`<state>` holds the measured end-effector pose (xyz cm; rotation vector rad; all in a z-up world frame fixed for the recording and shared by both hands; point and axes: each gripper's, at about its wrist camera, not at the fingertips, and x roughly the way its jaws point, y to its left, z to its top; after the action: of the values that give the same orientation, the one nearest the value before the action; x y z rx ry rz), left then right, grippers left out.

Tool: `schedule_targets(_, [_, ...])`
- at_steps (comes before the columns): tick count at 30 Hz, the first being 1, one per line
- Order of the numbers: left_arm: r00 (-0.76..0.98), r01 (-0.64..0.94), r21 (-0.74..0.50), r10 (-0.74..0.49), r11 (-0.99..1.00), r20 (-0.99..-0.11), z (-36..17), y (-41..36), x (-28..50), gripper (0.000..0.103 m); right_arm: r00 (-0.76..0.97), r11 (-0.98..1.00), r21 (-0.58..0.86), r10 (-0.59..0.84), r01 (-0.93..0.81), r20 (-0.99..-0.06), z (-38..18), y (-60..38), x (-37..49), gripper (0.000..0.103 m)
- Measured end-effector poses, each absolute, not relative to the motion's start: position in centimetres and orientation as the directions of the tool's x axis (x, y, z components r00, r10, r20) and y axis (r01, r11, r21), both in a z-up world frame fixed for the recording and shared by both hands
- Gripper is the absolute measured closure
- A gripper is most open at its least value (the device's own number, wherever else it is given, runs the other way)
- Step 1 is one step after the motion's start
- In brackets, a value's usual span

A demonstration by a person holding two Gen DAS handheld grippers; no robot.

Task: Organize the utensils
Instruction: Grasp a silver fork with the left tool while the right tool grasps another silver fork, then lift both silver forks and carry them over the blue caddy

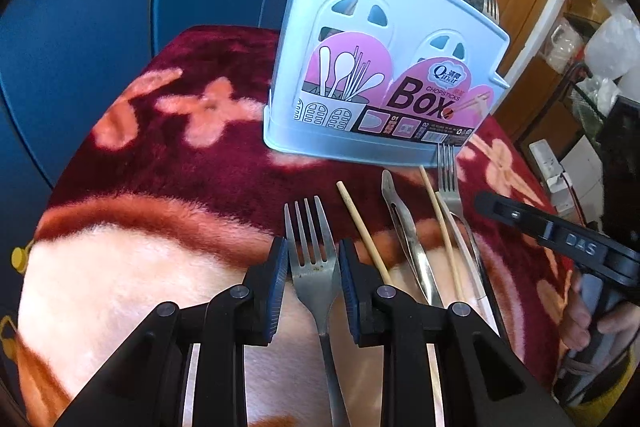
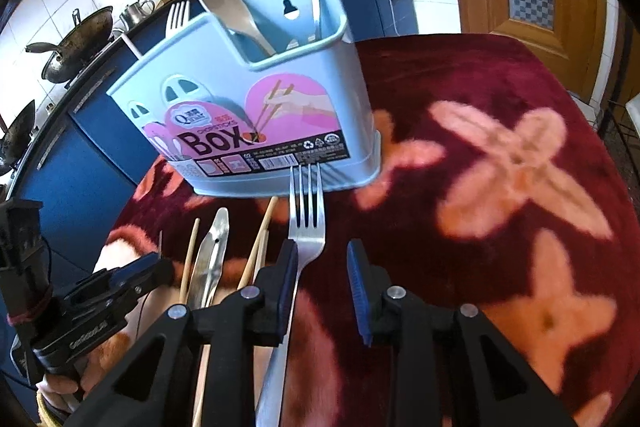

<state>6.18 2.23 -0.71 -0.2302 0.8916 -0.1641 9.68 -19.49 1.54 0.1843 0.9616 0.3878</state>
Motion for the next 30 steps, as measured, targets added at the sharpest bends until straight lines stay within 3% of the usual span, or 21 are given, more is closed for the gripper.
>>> schedule_targets(12, [0.626, 0.052, -0.299, -0.265, 0.953, -0.733, -0.9, 2.6, 6.1, 0.077, 0.485, 0.890, 0.371, 0.456, -0.266, -0.746, 0.0, -18.6, 12.4, 0.072])
schedule_targets(17, [0.626, 0.053, -0.354, -0.307, 0.934, -0.717, -0.9, 3.0, 6.1, 0.078, 0.498, 0.881, 0.385, 0.472, -0.273, -0.727, 0.4, -19.1, 12.0, 0.092])
schedule_targets(30, [0.656, 0.138, -0.413, -0.396, 0.900, -0.643, 0.8, 2.4, 4.9, 0.080, 0.631, 0.888, 0.371, 0.456, -0.273, -0.627, 4.3, -21.1, 7.2, 0.097])
